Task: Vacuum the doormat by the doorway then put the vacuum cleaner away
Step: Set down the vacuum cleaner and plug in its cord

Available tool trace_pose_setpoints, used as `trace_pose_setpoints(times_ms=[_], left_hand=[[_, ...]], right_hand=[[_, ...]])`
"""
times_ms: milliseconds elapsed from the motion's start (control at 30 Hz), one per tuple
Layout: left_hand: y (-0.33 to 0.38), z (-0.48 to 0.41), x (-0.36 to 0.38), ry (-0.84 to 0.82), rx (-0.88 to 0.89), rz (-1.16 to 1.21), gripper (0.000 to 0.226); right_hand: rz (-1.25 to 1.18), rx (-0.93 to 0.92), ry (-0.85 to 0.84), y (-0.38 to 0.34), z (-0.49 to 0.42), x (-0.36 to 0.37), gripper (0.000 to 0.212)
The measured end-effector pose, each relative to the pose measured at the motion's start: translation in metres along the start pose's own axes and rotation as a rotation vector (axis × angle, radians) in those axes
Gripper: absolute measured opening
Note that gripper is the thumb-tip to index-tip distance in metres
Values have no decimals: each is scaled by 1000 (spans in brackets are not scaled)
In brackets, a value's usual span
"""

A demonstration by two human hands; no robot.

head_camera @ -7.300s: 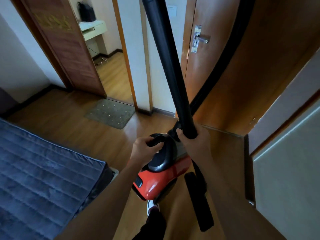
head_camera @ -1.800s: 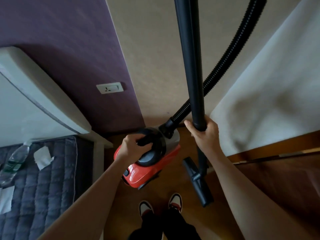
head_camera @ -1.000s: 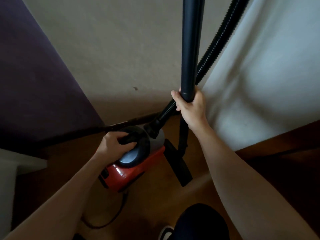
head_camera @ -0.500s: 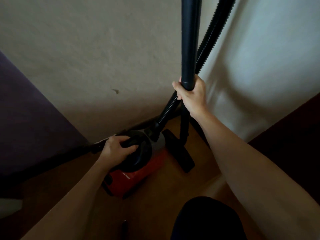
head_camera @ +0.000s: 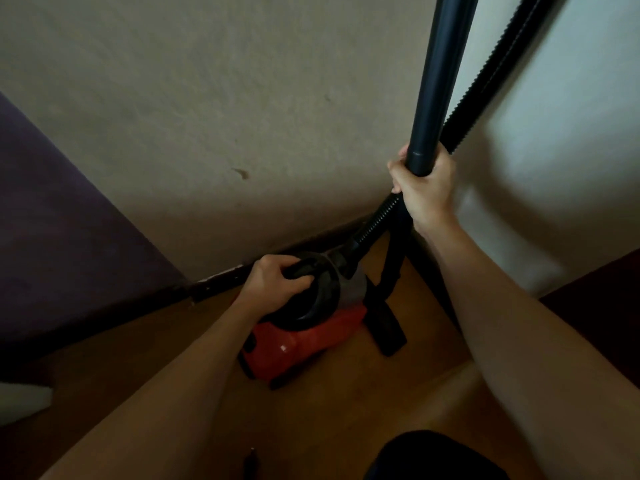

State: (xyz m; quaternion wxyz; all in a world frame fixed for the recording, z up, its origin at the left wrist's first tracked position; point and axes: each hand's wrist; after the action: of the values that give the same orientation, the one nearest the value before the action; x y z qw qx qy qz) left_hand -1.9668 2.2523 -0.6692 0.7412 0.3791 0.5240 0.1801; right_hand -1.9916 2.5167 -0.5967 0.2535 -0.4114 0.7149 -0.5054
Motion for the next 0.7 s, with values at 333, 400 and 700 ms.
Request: trace_pose_setpoints(times_ms=[333, 400, 700], left_hand=[[-1, -9, 4, -65, -11, -20, 9], [-2, -10, 3, -89, -15, -37, 14], [9, -28, 22, -84, -1, -74, 21]], right_hand=[[80, -111, 125, 12, -5, 2, 25], [101, -122, 165, 14, -8, 3, 26], [117, -89, 158, 25, -14, -1, 16]])
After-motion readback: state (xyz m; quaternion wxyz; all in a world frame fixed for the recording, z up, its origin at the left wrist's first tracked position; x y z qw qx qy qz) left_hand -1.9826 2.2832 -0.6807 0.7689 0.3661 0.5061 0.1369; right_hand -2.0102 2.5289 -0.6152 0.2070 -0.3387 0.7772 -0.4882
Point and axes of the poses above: each hand's wrist, its own z-axis away from the middle knuckle, its own x-axis out of the palm, y = z × x, and after that the axes turned 5 degrees about -z, right-handed
